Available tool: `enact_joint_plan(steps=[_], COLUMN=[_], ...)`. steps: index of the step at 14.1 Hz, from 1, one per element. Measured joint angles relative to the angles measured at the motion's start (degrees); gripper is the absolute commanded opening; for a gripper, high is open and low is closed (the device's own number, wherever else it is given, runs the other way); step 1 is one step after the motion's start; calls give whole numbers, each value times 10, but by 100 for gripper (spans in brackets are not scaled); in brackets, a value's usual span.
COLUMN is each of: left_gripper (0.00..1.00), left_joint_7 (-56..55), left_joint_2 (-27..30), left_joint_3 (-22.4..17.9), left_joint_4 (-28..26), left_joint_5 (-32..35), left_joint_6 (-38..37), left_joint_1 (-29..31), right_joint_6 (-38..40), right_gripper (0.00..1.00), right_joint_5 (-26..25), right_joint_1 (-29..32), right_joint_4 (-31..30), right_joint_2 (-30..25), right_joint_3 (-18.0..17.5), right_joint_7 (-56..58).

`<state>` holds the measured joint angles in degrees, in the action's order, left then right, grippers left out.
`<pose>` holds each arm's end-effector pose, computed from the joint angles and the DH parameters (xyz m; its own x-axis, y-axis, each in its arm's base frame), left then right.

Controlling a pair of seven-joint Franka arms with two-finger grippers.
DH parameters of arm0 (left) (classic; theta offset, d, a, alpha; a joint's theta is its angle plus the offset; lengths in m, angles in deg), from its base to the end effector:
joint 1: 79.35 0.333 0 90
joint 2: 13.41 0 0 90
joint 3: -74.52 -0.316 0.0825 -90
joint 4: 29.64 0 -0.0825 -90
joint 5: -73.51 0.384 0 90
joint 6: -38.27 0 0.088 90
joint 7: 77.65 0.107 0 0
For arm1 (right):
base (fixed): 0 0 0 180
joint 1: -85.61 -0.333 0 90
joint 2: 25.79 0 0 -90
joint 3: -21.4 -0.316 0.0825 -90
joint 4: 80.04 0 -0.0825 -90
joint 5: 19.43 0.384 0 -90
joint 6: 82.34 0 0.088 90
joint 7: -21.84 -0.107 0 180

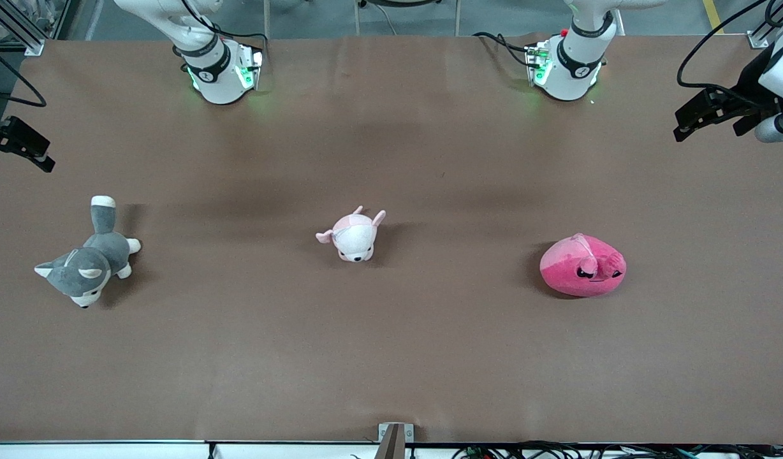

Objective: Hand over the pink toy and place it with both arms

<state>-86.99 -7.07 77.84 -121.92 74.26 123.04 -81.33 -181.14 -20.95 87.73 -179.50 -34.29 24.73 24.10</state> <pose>0.5079 -0.0475 0.6568 0.9972 0.0721 -0.0172 0.0717 -0.9972 -0.0225 0.5193 -0.0543 0.6397 0.9895 -0.0513 0.1353 -0.0549 -0.9982 0.0233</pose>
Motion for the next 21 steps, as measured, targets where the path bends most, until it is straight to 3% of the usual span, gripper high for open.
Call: enact_joint_plan(steps=[7, 12, 21], left_gripper=[100, 100, 99], left_joint_7=[0, 0, -19], left_joint_2=[-10, -60, -149], left_joint_3=[0, 0, 0], left_joint_4=[3, 5, -121], left_joint_5=[0, 0, 0], left_joint_6=[0, 6, 291], left_joint_1=[3, 4, 4], right_joint_6=[0, 0, 0], right_gripper=[100, 100, 100], right_joint_5=[0, 0, 0], right_joint_1=[-2, -2, -3], right_joint_4=[2, 3, 3], right_joint_2=[0, 0, 0], right_joint_3=[-1, -1, -1], right_joint_7=[0, 0, 0])
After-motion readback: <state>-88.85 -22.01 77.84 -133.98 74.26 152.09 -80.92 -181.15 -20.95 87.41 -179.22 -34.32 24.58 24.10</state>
